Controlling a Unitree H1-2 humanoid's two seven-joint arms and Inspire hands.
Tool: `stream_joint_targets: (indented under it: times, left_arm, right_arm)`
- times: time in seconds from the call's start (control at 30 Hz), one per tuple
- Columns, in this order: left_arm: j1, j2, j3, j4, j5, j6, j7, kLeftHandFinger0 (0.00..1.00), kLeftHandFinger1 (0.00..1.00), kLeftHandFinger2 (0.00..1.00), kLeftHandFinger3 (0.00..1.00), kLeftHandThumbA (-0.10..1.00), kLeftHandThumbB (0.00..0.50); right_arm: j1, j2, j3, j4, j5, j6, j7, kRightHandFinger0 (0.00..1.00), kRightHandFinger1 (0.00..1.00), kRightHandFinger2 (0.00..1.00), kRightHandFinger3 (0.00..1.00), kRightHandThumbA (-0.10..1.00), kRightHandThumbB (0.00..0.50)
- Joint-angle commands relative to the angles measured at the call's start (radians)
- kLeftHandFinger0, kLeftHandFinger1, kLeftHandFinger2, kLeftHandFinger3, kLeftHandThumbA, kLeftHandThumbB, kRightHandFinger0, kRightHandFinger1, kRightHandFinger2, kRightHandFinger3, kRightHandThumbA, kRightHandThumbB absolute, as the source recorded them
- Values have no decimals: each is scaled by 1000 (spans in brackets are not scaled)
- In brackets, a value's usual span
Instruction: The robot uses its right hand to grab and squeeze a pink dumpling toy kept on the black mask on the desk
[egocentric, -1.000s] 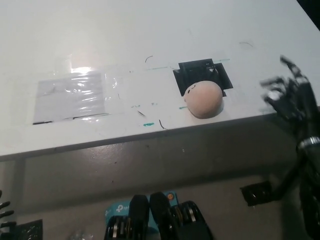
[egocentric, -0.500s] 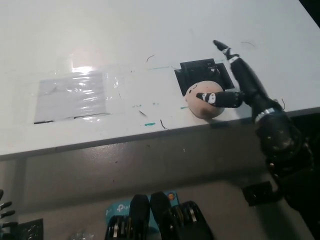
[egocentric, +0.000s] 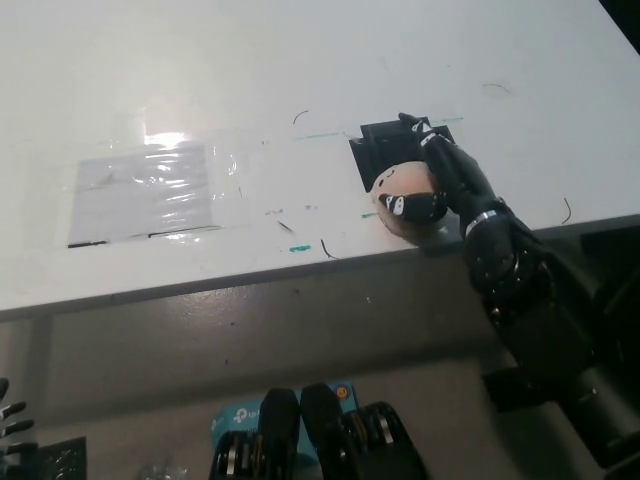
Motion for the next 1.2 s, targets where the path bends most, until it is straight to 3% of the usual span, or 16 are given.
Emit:
stream_joint_targets:
  times: [0.0, 0.27, 0.5, 0.57, 0.6, 0.63, 0.67, 0.7, 0.73, 0.8, 0.83, 0.9, 0.93, 0.97, 1.03, 1.17]
  left_arm:
    - [-18, 22, 4, -26, -3, 1, -13, 701, 800, 891, 939, 1000, 99]
    - [-36, 29, 7, -18, -6, -8, -17, 681, 797, 908, 962, 1000, 118]
    - [-33, 30, 11, -31, -11, 4, -22, 674, 786, 871, 917, 1000, 102]
    - [-36, 31, 7, -34, -6, 7, -20, 667, 778, 873, 924, 1000, 94]
    - [-36, 31, 9, -32, -7, -1, -20, 677, 787, 880, 940, 1000, 97]
    - [-37, 31, 9, -27, -8, -4, -21, 679, 790, 880, 937, 1000, 103]
    - [-38, 31, 10, -20, -10, -10, -24, 680, 791, 880, 935, 1000, 104]
    - [-34, 32, 12, -16, -8, -21, -22, 681, 793, 878, 928, 1000, 109]
    - [-34, 35, 10, -13, -6, -20, -24, 679, 792, 877, 925, 1000, 109]
    - [-28, 41, 7, -23, -1, -22, -27, 669, 788, 873, 921, 1000, 101]
    - [-28, 40, 7, -22, 2, -25, -26, 655, 780, 862, 917, 1000, 106]
    - [-30, 39, 5, -17, 6, -28, -24, 645, 773, 855, 920, 1000, 113]
    - [-30, 34, 10, -19, 0, -17, -22, 647, 771, 856, 925, 1000, 119]
    - [-29, 31, 14, -20, -5, -14, -22, 659, 784, 862, 932, 1000, 116]
    - [-20, 32, 11, -20, 2, -39, -23, 649, 779, 862, 932, 1000, 123]
    - [-19, 27, 13, -29, 0, -7, -15, 687, 797, 885, 938, 1000, 115]
  right_arm:
    - [-75, 30, -17, 80, -27, -102, -69, 1000, 1000, 1000, 1000, 741, 500]
    - [-95, 80, -36, 371, 6, -227, -72, 1000, 1000, 1000, 1000, 495, 443]
    - [-49, 96, 46, 390, -23, -219, 71, 1000, 1000, 1000, 1000, 435, 426]
    - [-46, 98, 78, 397, -43, -224, 79, 1000, 1000, 1000, 1000, 406, 360]
    - [-45, 102, 111, 407, -76, -244, 58, 755, 955, 1000, 1000, 304, 282]
    - [-43, 103, 120, 404, -80, -248, 46, 574, 725, 1000, 1000, 116, 195]
    - [-40, 104, 122, 401, -78, -256, 37, 458, 557, 833, 1000, 38, 155]
    - [-37, 111, 118, 410, -74, -284, 5, 187, 300, 629, 1000, -94, 58]
    - [-34, 106, 141, 414, -108, -330, -48, 7, 13, 311, 1000, -100, 2]
    - [-14, 98, 159, 369, -144, -372, -123, 0, 0, 98, 1000, -100, 0]
    - [-8, 101, 154, 369, -153, -412, -194, 0, 4, 72, 452, -100, 0]
    - [5, 107, 130, 375, -162, -508, -348, 0, 173, 515, 43, -100, 0]
    - [5, 108, 112, 386, -168, -583, -448, 0, 173, 521, 19, -100, 0]
    - [2, 102, 110, 373, -182, -584, -485, 0, 245, 639, 149, -100, 0]
    - [-18, 91, 87, 363, -186, -641, -567, 0, 237, 625, 358, -100, 0]
    - [-44, 65, 47, 316, -187, -704, -641, 0, 49, 462, 408, -100, 0]
